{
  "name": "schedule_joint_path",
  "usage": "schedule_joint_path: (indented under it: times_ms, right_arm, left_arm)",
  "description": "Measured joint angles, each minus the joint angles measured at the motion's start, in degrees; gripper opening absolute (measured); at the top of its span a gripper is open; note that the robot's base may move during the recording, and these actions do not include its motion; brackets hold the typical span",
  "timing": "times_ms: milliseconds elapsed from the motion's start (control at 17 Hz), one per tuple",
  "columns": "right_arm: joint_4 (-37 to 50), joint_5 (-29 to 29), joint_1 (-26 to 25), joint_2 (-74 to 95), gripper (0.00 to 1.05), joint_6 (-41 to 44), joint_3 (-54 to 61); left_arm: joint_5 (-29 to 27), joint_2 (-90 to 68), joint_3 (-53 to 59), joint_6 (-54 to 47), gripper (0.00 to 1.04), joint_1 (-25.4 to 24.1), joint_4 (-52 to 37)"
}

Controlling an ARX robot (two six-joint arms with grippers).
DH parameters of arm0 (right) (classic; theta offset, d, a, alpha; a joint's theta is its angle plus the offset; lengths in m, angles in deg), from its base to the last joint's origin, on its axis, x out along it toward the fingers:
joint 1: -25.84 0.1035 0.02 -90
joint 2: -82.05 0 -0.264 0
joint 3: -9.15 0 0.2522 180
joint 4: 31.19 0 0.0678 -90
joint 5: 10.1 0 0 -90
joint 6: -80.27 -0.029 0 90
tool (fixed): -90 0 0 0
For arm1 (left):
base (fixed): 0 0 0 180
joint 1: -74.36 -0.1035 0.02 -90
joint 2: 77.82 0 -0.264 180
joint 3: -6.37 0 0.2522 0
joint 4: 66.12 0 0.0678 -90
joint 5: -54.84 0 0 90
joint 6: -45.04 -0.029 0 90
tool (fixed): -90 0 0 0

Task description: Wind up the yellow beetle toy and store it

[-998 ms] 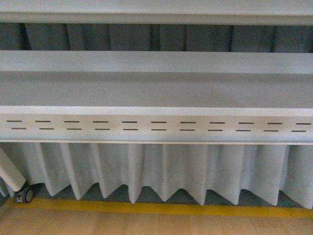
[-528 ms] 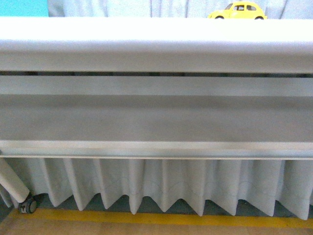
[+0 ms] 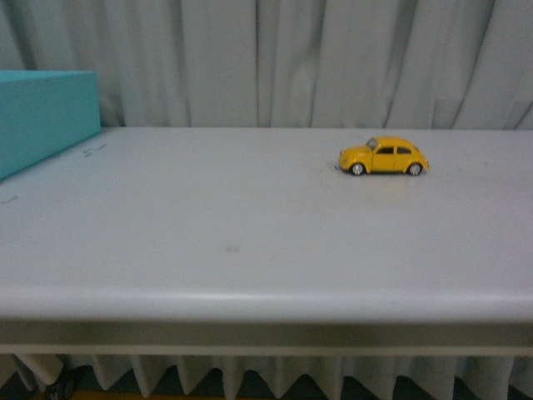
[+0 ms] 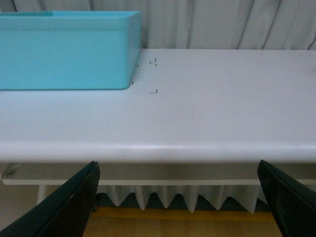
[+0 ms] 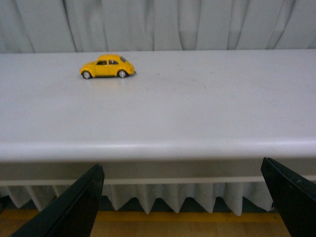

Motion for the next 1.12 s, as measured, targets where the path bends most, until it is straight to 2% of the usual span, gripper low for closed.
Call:
schedule_joint_path:
  times_ms: [1116]
  right_arm:
    - [0.0, 0.0, 0.0, 0.0, 0.98, 0.0, 0.0]
  left_arm:
    - [0.0, 0.0, 0.0, 0.0, 0.98, 0.0, -0.1]
